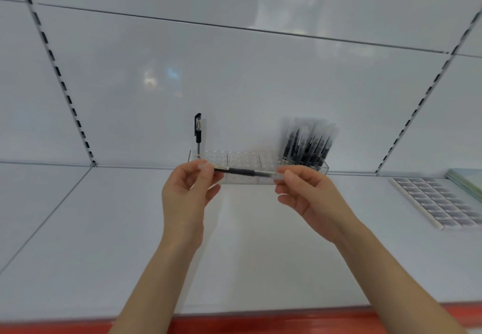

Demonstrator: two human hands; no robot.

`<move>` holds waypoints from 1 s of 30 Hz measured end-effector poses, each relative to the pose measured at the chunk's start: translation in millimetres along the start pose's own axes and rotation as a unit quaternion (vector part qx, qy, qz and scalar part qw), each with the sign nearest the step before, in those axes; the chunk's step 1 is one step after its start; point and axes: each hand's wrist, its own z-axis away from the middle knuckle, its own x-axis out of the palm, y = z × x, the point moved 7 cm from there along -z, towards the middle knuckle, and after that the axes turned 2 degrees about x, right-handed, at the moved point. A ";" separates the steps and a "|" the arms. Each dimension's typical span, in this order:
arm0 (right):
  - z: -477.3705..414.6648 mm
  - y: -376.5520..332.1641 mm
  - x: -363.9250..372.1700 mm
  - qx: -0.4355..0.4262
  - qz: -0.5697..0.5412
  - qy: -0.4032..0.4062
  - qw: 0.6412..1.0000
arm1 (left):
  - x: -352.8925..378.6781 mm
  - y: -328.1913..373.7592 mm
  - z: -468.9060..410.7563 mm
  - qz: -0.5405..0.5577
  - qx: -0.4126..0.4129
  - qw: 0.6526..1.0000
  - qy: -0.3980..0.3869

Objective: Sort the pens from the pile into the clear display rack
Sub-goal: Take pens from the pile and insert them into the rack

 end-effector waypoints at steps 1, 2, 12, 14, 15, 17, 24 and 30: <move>-1.6 -2.4 -4.3 -0.009 -0.024 0.018 0.999 | 0.8 -0.6 0.5 -0.047 0.010 0.999 -0.012; -4.0 -5.4 -10.4 -0.023 -0.040 0.041 0.998 | 2.3 -1.9 0.8 -0.101 0.024 0.994 -0.029; -31.6 -104.4 -52.6 -0.285 0.297 0.243 0.879 | 22.1 -71.4 29.5 -0.708 0.085 0.622 -0.325; -39.7 -113.6 -44.7 -0.310 0.338 0.239 0.856 | 19.4 -80.2 32.0 -0.714 0.060 0.605 -0.347; -44.7 -115.8 -40.4 -0.316 0.352 0.237 0.849 | 18.3 -81.6 32.2 -0.715 0.058 0.603 -0.350; -55.6 -114.2 -34.6 -0.316 0.381 0.227 0.839 | 17.2 -82.7 32.9 -0.718 0.061 0.597 -0.353; -67.1 -104.3 -37.8 -0.314 0.440 0.209 0.815 | 15.5 -81.9 32.1 -0.714 0.060 0.604 -0.349; -69.6 -95.9 -40.9 -0.282 0.502 0.182 0.797 | 15.9 -83.7 31.0 -0.717 0.057 0.603 -0.345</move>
